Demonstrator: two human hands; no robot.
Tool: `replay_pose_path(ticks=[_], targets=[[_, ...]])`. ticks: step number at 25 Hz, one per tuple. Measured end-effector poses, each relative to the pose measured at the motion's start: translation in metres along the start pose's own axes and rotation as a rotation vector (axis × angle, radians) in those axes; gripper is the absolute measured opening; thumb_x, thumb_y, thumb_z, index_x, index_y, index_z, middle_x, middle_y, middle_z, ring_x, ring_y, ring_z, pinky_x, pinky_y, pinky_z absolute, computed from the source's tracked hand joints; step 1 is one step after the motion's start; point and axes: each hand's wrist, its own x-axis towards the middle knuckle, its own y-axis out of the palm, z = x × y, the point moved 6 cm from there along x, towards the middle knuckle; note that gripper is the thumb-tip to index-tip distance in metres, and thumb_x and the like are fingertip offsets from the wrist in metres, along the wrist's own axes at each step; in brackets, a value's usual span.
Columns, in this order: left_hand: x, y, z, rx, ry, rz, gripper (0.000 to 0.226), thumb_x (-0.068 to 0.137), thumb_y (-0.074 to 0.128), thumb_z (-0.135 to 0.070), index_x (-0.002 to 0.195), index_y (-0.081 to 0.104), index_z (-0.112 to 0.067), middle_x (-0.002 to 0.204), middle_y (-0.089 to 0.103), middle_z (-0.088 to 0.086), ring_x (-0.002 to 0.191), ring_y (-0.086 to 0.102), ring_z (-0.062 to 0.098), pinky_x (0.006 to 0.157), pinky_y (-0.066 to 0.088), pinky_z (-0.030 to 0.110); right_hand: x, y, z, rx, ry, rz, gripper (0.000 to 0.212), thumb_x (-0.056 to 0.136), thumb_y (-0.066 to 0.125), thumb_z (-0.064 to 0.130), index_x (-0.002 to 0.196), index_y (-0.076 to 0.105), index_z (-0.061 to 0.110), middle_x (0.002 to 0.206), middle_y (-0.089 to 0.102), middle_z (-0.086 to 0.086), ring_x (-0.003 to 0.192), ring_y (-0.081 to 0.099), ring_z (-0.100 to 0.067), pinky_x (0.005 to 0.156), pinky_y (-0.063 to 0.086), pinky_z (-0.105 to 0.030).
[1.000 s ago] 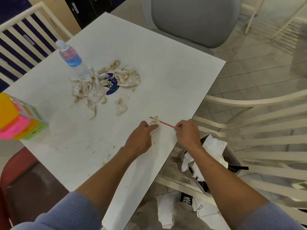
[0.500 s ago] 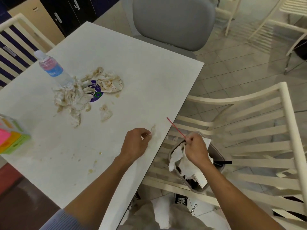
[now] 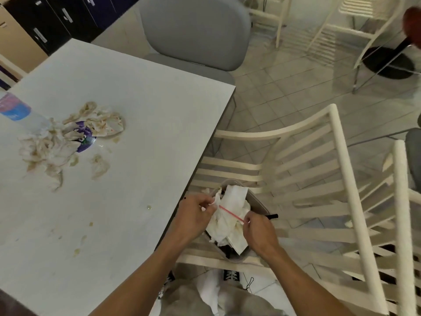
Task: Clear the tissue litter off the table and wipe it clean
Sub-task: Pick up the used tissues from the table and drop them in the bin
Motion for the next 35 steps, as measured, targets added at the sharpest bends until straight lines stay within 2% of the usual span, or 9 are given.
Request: replay_pose_path(ticks=[3, 7, 12, 15, 18, 21, 25, 30, 35], targets=[[0.003, 0.030, 0.012, 0.062, -0.054, 0.041, 0.023, 0.090, 0.065, -0.027, 0.109, 0.073, -0.019, 0.103, 0.072, -0.005, 0.086, 0.060, 0.002, 0.079, 0.045, 0.017, 0.005, 0.007, 0.003, -0.043, -0.037, 0.030, 0.021, 0.093, 0.046, 0.018, 0.101, 0.065, 0.011, 0.100, 0.070, -0.010, 0.093, 0.065, -0.027, 0.072, 0.048, -0.032], [0.004, 0.060, 0.029, 0.141, -0.116, 0.124, 0.030, 0.092, 0.061, -0.024, 0.120, 0.067, -0.016, 0.115, 0.070, 0.000, 0.103, 0.063, 0.012, 0.089, 0.047, 0.022, 0.010, 0.009, 0.000, 0.002, -0.059, 0.039, 0.021, 0.094, 0.046, 0.018, 0.102, 0.064, 0.014, 0.099, 0.070, -0.009, 0.092, 0.064, -0.028, 0.071, 0.048, -0.033], [-0.003, 0.072, 0.041, 0.204, -0.177, 0.255, 0.049, 0.093, 0.054, -0.027, 0.140, 0.048, -0.018, 0.135, 0.058, 0.005, 0.124, 0.053, 0.021, 0.104, 0.044, 0.037, 0.010, 0.003, -0.008, 0.058, -0.024, 0.035, 0.024, 0.095, 0.049, 0.027, 0.112, 0.064, 0.019, 0.111, 0.061, -0.007, 0.097, 0.061, -0.024, 0.074, 0.045, -0.030], [-0.002, 0.058, 0.035, 0.174, -0.119, 0.153, 0.054, 0.089, 0.058, -0.029, 0.141, 0.046, -0.023, 0.129, 0.062, 0.003, 0.115, 0.059, 0.020, 0.093, 0.052, 0.035, 0.008, -0.010, 0.000, 0.119, -0.027, -0.038, 0.023, 0.094, 0.051, 0.028, 0.112, 0.063, 0.021, 0.115, 0.057, -0.004, 0.102, 0.058, -0.021, 0.077, 0.045, -0.030], [-0.003, 0.036, 0.026, 0.131, -0.101, 0.075, 0.040, 0.090, 0.058, -0.031, 0.129, 0.057, -0.026, 0.112, 0.067, -0.002, 0.095, 0.063, 0.013, 0.082, 0.052, 0.027, 0.007, -0.023, 0.019, 0.201, -0.064, -0.100, 0.020, 0.093, 0.052, 0.026, 0.108, 0.065, 0.020, 0.113, 0.057, -0.002, 0.096, 0.057, -0.019, 0.075, 0.042, -0.028], [-0.003, 0.005, 0.019, 0.102, -0.073, 0.004, 0.026, 0.090, 0.058, -0.032, 0.114, 0.066, -0.026, 0.101, 0.069, -0.008, 0.087, 0.062, 0.007, 0.079, 0.050, 0.024, 0.008, -0.028, 0.051, 0.215, -0.150, -0.089, 0.018, 0.092, 0.053, 0.026, 0.104, 0.066, 0.021, 0.111, 0.058, 0.000, 0.091, 0.058, -0.017, 0.076, 0.042, -0.028], [-0.004, -0.052, 0.030, 0.030, -0.089, -0.121, 0.019, 0.089, 0.058, -0.030, 0.104, 0.069, -0.028, 0.089, 0.067, -0.013, 0.079, 0.062, 0.007, 0.079, 0.053, 0.028, 0.006, -0.025, 0.123, 0.255, -0.288, -0.059, 0.018, 0.091, 0.052, 0.022, 0.101, 0.068, 0.023, 0.106, 0.060, 0.003, 0.097, 0.055, -0.013, 0.081, 0.043, -0.025], [-0.007, -0.134, 0.064, -0.017, -0.111, -0.305, 0.017, 0.090, 0.061, -0.032, 0.104, 0.069, -0.028, 0.090, 0.065, -0.015, 0.087, 0.061, 0.005, 0.085, 0.050, 0.024, -0.003, -0.015, 0.226, 0.284, -0.422, -0.011, 0.019, 0.095, 0.051, 0.029, 0.109, 0.063, 0.026, 0.111, 0.055, 0.004, 0.089, 0.058, -0.013, 0.081, 0.045, -0.026], [-0.016, -0.214, 0.111, -0.065, -0.175, -0.432, 0.014, 0.089, 0.063, -0.029, 0.101, 0.070, -0.027, 0.090, 0.068, -0.010, 0.082, 0.061, 0.007, 0.076, 0.043, 0.020, -0.005, -0.001, 0.317, 0.249, -0.545, 0.020, 0.020, 0.095, 0.051, 0.029, 0.111, 0.063, 0.023, 0.110, 0.056, 0.001, 0.092, 0.058, -0.014, 0.079, 0.042, -0.022]])
